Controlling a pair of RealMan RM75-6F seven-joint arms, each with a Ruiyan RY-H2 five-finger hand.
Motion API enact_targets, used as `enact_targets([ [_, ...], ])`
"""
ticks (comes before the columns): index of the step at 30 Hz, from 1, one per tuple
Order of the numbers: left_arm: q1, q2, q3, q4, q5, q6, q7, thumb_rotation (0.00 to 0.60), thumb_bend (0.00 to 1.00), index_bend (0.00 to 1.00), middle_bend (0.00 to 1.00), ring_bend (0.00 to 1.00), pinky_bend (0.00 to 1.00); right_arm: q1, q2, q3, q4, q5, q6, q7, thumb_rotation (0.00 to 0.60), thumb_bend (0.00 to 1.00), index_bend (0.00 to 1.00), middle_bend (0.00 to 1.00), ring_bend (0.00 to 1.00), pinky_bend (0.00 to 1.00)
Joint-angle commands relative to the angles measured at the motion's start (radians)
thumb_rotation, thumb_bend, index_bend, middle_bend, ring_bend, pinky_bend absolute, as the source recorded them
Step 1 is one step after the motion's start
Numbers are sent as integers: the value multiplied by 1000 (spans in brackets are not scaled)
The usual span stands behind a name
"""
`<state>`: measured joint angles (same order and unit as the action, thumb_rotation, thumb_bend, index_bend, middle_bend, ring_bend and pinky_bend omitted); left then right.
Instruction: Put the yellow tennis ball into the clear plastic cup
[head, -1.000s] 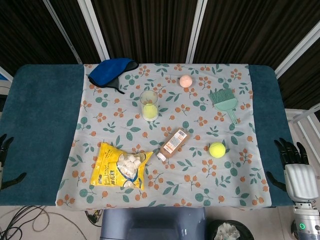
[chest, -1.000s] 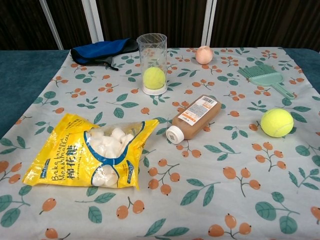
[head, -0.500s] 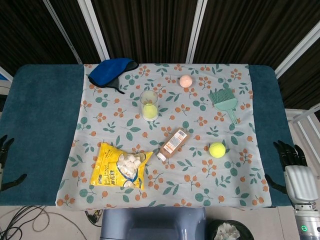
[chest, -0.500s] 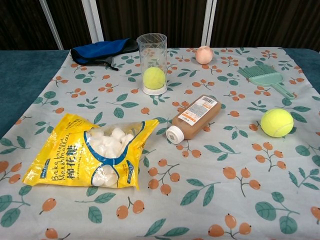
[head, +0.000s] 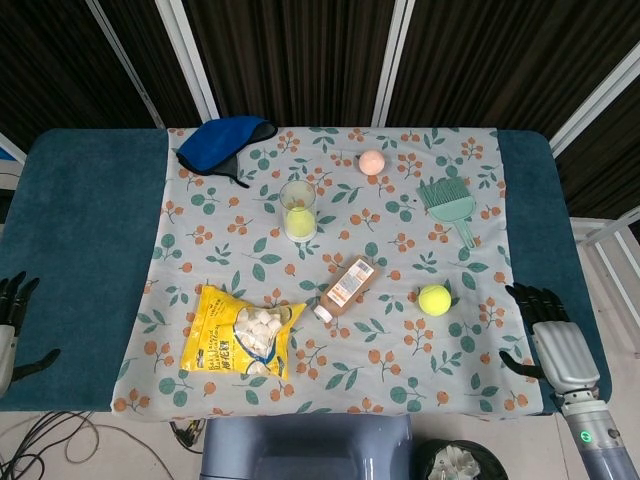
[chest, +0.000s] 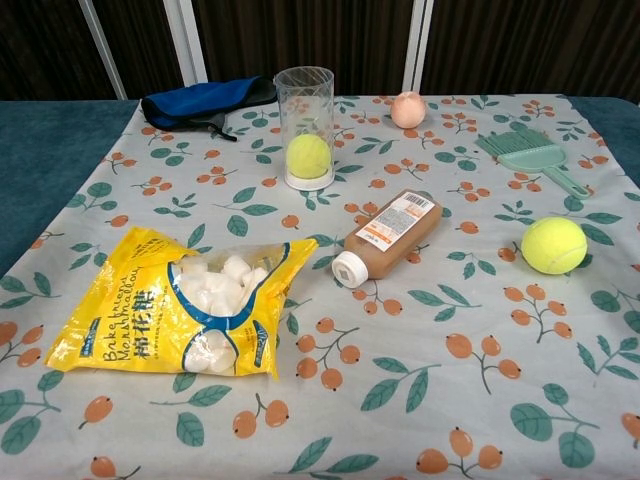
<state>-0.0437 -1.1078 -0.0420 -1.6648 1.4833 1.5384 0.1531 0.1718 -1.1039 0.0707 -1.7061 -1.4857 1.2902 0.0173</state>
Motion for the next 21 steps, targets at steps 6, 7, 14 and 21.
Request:
enact_targets([
  [6, -6, -5, -1, 3, -7, -13, 6, 600, 0, 69, 0, 0, 0, 161, -77, 47, 63, 158, -260, -78, 600, 315, 45, 74, 41, 0],
  [7, -6, -5, -1, 3, -8, -15, 6, 600, 0, 69, 0, 0, 0, 173, -91, 50, 75, 174, -279, -88, 600, 315, 45, 74, 41, 0],
  [14, -14, -10, -7, 9, -27, -33, 13, 600, 0, 69, 0, 0, 0, 237, -182, 62, 148, 254, -359, -142, 600, 315, 45, 74, 41, 0],
  [21, -19, -14, -10, 11, -34, -42, 19, 600, 0, 69, 0, 0, 0, 274, -258, 75, 210, 302, -381, -170, 600, 315, 45, 74, 47, 0],
])
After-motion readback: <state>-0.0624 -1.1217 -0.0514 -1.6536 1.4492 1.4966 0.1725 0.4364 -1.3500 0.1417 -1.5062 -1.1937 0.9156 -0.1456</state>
